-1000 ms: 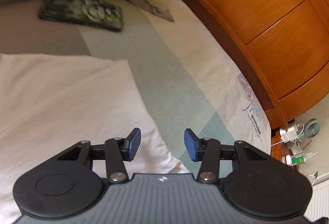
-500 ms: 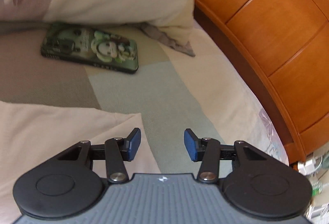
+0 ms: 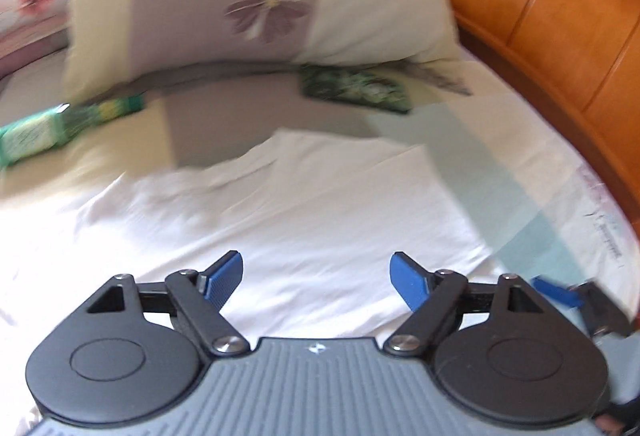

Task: Fold clothes
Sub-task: 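Move the open left gripper across the shirt toward the 'OH,YES!' sleeve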

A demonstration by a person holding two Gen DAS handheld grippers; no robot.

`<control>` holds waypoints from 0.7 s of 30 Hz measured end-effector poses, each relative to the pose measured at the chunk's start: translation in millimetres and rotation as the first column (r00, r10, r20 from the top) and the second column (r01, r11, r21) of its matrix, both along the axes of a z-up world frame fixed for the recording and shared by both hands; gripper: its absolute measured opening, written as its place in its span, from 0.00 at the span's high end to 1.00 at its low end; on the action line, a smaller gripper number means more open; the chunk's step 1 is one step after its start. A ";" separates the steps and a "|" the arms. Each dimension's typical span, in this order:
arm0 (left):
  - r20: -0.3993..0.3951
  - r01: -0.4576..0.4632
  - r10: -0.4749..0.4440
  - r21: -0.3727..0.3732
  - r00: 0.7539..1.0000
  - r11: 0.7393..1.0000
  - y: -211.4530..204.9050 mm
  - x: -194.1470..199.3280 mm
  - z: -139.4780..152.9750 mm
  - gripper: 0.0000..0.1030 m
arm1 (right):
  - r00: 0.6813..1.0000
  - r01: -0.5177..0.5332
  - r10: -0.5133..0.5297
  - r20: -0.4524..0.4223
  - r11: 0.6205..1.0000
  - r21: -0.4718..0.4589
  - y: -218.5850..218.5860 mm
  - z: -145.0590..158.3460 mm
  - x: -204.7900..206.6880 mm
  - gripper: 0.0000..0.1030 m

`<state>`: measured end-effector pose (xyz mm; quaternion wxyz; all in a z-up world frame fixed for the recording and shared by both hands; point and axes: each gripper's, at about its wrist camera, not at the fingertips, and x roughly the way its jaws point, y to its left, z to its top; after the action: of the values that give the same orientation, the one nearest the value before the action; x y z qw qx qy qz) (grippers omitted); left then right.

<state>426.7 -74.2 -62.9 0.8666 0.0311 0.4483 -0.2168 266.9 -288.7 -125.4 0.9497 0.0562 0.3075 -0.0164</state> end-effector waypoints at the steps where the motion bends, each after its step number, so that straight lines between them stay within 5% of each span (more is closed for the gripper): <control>1: 0.008 -0.026 0.026 0.013 1.000 1.000 7.8 -2.7 -11.3 0.22 | 1.000 0.025 -0.025 0.017 0.999 0.026 0.9 3.0 -2.7 0.00; 7: -0.032 -0.153 0.152 -0.037 0.988 0.988 48.2 -20.0 -62.4 0.22 | 0.983 0.124 -0.148 0.108 0.971 0.204 0.9 -2.3 -18.3 0.00; 13: -0.007 -0.106 0.106 -0.044 0.994 0.993 63.4 -45.4 -45.7 0.21 | 0.979 0.175 -0.191 0.073 0.967 0.186 -7.6 -18.9 -7.1 0.00; 17: 0.056 -0.114 0.118 -0.074 0.991 0.991 52.9 -17.6 -34.1 0.17 | 0.981 0.163 -0.180 0.068 0.966 0.203 -4.0 -22.9 -1.5 0.00; 21: -0.002 -0.181 0.181 -0.027 0.983 0.983 47.9 16.8 -54.8 0.17 | 0.992 0.102 -0.116 0.043 0.966 0.239 3.7 -24.2 3.5 0.00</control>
<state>443.5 -26.3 -117.7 0.8833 -0.0216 0.4459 -0.1432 270.4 -284.9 -149.6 0.9422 0.1863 0.2768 -0.0303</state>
